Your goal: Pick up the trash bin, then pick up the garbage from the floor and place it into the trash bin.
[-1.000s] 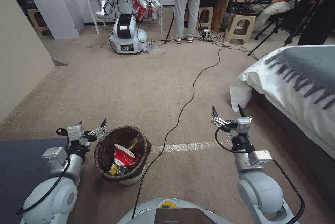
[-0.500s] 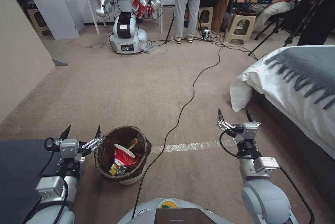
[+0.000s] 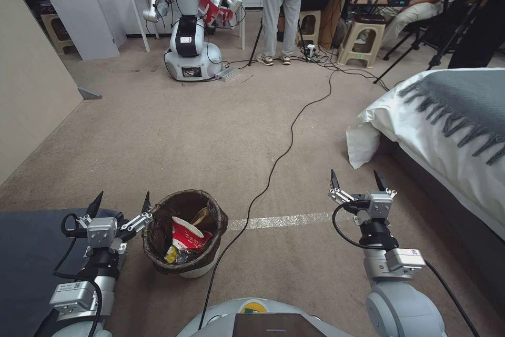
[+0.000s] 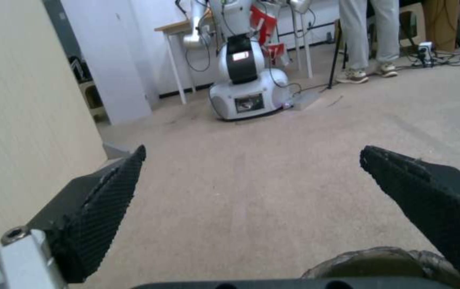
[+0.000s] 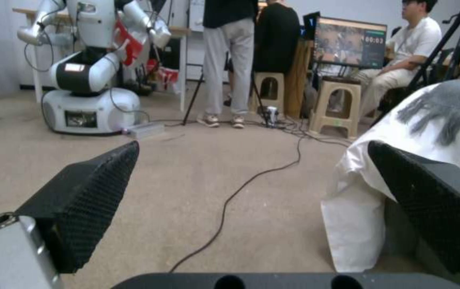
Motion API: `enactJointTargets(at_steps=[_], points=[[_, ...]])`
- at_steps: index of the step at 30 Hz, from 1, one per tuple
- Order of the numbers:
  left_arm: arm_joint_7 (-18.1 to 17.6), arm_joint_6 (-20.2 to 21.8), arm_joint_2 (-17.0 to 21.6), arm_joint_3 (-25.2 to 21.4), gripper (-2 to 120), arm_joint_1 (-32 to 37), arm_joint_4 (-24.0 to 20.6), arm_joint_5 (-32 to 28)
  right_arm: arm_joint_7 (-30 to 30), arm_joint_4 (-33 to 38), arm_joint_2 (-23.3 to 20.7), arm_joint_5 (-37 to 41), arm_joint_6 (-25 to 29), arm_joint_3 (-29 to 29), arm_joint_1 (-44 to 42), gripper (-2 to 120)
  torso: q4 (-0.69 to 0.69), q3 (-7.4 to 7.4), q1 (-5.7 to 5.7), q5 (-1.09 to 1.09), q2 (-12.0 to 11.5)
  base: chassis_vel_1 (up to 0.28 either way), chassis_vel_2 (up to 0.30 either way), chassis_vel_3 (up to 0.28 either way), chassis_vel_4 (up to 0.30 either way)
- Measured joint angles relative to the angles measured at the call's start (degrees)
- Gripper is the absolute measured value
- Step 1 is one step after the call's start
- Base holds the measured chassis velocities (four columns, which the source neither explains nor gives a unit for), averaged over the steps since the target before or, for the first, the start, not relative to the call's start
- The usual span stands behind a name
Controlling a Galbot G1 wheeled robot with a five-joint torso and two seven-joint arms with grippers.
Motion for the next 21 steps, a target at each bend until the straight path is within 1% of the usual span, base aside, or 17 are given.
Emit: enactJointTargets(at_steps=[21], points=[[-0.1,0.4,0.1,0.1,100,-0.1,0.0,-0.3,0.0,0.0,0.0,0.0,0.0,0.0,0.1,100,0.00,0.01,0.00,0.00,0.0,0.000,0.000,0.000,0.000]])
